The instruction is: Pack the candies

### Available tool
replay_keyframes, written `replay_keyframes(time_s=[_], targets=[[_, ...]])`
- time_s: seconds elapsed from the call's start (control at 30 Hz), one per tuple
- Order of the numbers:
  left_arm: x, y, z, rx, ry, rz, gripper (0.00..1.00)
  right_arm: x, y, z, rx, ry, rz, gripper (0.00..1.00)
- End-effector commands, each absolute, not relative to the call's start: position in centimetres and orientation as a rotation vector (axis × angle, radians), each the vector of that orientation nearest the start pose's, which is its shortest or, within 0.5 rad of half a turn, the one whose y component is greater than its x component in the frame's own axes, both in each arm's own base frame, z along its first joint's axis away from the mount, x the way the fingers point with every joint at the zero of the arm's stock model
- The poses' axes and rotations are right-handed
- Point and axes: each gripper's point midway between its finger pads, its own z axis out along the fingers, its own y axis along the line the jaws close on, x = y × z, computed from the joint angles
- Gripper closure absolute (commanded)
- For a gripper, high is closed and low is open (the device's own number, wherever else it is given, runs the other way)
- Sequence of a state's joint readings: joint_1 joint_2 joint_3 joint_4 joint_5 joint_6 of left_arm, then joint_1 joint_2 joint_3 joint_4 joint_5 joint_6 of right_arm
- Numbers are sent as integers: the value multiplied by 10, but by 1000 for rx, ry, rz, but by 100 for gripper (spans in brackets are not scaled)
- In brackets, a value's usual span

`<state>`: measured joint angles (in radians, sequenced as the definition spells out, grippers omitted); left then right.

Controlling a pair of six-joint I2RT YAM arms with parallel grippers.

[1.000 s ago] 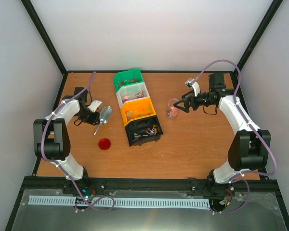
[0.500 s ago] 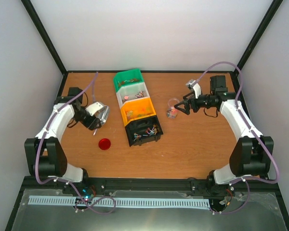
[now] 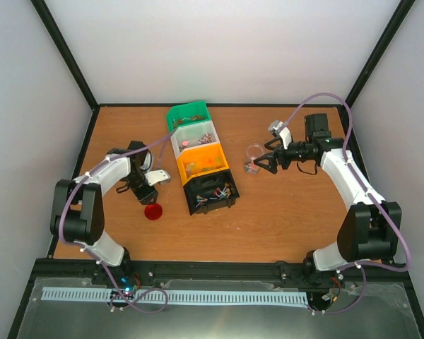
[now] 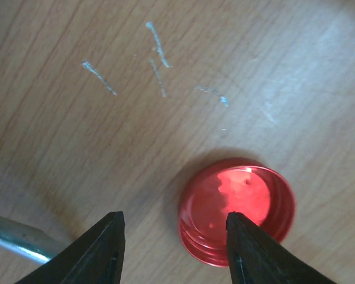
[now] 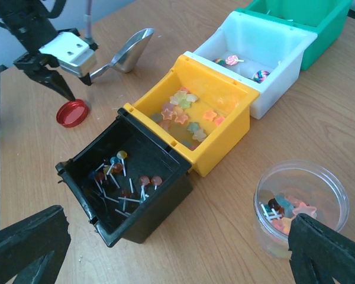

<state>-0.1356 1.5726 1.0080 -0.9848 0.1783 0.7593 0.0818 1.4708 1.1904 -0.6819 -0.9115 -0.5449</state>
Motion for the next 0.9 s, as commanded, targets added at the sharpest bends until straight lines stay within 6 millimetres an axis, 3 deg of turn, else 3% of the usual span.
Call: replay_keyframes(time_s=[0.0, 0.33, 0.63, 0.73, 0.87], targets=[[276, -64, 43, 1357, 2749, -145, 51, 330, 171, 220, -1075, 1942, 894, 0], [267, -57, 25, 1490, 2774, -128, 64, 324, 168, 218, -1076, 1943, 859, 0], [269, -76, 35, 1413, 2779, -284, 96, 323, 167, 220, -1078, 1908, 829, 0], [269, -88, 49, 1357, 2775, -392, 99, 323, 169, 226, -1078, 1881, 832, 0], [282, -112, 98, 1216, 2666, -527, 99, 326, 171, 239, -1064, 1856, 850, 0]])
